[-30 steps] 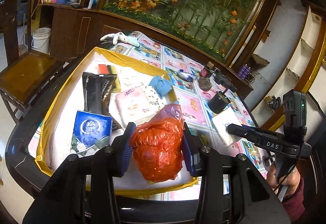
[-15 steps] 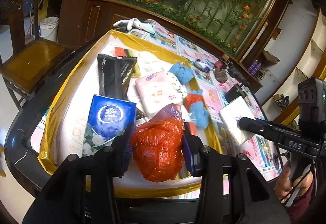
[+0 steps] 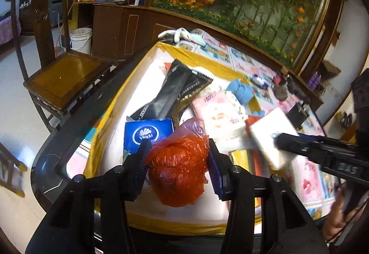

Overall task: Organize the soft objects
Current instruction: 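Lower both items into the box and open both tools, then withdraw both tools from the box back over the table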

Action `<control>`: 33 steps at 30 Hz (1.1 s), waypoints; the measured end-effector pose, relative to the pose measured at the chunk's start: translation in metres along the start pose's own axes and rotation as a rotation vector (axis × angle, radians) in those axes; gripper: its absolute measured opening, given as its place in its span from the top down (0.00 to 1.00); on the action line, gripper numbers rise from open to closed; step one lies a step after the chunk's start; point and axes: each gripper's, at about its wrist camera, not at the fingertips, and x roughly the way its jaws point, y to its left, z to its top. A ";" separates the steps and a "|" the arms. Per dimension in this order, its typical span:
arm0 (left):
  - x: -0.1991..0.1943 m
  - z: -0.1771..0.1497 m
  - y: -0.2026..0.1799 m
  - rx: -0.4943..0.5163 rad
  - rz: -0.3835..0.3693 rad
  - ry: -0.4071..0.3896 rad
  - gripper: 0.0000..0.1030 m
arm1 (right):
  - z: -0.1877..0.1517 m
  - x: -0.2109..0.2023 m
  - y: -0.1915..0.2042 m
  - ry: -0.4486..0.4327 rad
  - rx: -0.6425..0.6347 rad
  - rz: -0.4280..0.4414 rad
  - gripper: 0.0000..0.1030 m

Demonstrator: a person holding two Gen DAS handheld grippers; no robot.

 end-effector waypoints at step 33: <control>-0.039 -0.003 -0.055 0.069 -0.083 -0.030 0.37 | 0.006 -0.013 -0.029 -0.176 0.056 -0.061 0.20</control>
